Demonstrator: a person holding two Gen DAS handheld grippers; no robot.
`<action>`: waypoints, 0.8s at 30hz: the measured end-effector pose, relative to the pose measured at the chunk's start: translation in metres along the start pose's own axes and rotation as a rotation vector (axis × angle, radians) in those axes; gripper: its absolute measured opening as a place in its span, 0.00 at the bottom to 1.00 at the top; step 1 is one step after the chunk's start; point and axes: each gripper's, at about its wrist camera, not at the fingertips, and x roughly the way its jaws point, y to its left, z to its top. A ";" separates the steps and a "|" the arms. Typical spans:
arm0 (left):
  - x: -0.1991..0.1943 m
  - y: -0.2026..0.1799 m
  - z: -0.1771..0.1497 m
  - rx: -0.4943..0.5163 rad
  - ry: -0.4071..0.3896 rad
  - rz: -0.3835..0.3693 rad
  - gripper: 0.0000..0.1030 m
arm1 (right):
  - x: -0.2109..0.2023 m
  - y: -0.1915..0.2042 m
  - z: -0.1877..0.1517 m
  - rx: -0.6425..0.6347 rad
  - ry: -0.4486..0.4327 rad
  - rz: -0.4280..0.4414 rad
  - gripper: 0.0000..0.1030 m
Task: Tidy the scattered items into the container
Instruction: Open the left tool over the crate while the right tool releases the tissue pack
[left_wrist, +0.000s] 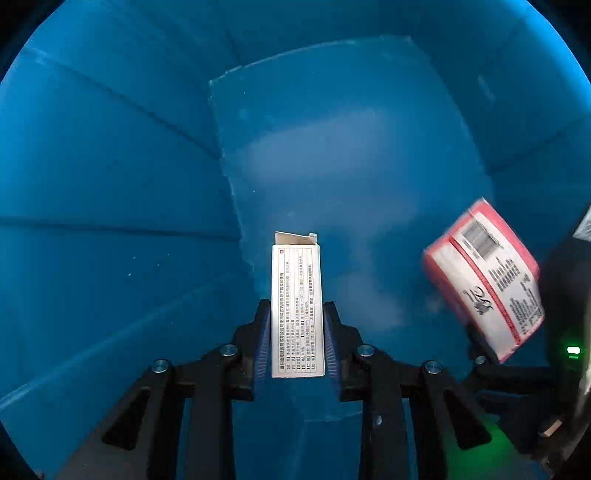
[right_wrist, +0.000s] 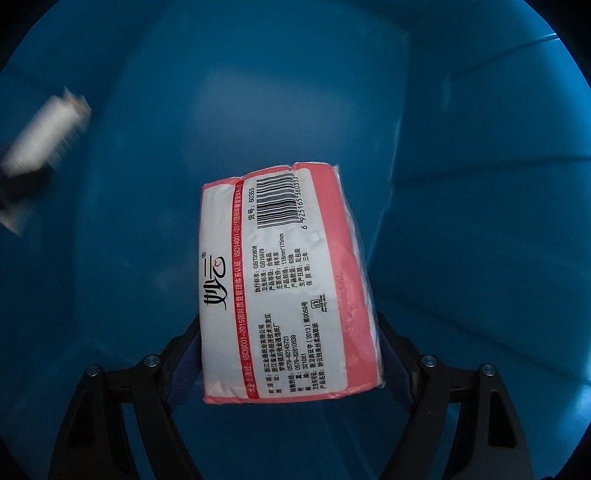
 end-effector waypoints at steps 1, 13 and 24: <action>0.004 -0.003 -0.001 0.005 0.011 0.002 0.25 | 0.009 0.001 -0.003 -0.004 0.025 0.007 0.80; 0.029 -0.034 -0.022 0.089 0.071 0.074 0.66 | 0.027 0.003 -0.014 -0.025 0.101 0.042 0.81; 0.023 -0.041 -0.006 0.176 0.014 0.173 0.66 | 0.019 0.008 -0.028 -0.011 0.120 0.065 0.99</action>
